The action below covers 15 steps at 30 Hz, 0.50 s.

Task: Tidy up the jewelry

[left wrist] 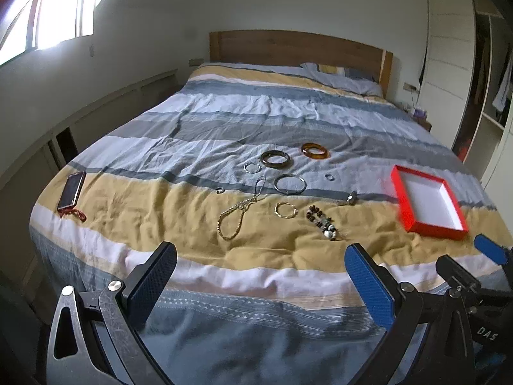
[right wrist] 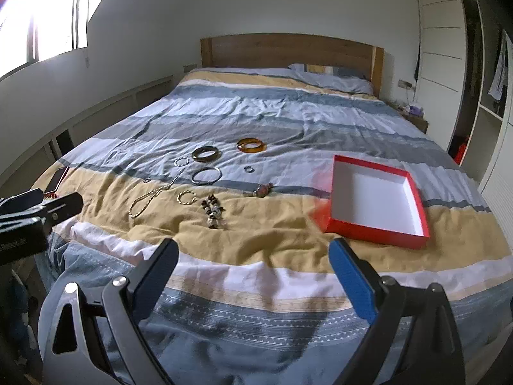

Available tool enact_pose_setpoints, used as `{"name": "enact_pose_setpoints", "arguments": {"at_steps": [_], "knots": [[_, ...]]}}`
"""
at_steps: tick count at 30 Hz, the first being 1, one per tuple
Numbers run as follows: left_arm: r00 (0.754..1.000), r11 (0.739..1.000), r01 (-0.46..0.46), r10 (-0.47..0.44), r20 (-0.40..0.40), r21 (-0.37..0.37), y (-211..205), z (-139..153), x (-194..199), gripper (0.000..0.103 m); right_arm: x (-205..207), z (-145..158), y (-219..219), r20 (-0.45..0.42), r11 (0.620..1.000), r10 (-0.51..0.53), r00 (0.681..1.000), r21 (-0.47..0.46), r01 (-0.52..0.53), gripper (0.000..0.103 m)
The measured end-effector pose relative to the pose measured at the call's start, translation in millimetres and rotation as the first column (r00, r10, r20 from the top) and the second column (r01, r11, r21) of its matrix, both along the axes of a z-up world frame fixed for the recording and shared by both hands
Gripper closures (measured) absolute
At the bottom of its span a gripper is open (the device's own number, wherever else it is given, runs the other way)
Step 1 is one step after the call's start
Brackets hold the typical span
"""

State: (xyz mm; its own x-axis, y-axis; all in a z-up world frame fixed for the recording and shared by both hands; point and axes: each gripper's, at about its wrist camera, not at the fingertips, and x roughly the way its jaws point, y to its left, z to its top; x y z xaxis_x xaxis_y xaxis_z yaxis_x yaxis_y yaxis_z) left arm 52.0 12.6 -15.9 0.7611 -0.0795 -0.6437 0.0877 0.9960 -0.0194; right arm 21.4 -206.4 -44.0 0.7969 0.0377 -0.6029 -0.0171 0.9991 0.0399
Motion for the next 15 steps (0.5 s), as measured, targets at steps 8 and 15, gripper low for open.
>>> {"name": "enact_pose_setpoints", "arguments": {"at_steps": [8,15], "knots": [[1.000,1.000,0.012,-0.012,-0.026,-0.003,8.9,-10.0,18.1,0.001,16.9,-6.2,9.4,-0.054,1.000,0.025,0.998,0.006,-0.025,0.008],[0.997,1.000,0.028,-0.028,-0.076,-0.003,11.3,-26.2,35.3,0.001,30.4,-9.4,6.6,-0.088,1.000,0.010,0.996,0.013,-0.009,0.009]]}}
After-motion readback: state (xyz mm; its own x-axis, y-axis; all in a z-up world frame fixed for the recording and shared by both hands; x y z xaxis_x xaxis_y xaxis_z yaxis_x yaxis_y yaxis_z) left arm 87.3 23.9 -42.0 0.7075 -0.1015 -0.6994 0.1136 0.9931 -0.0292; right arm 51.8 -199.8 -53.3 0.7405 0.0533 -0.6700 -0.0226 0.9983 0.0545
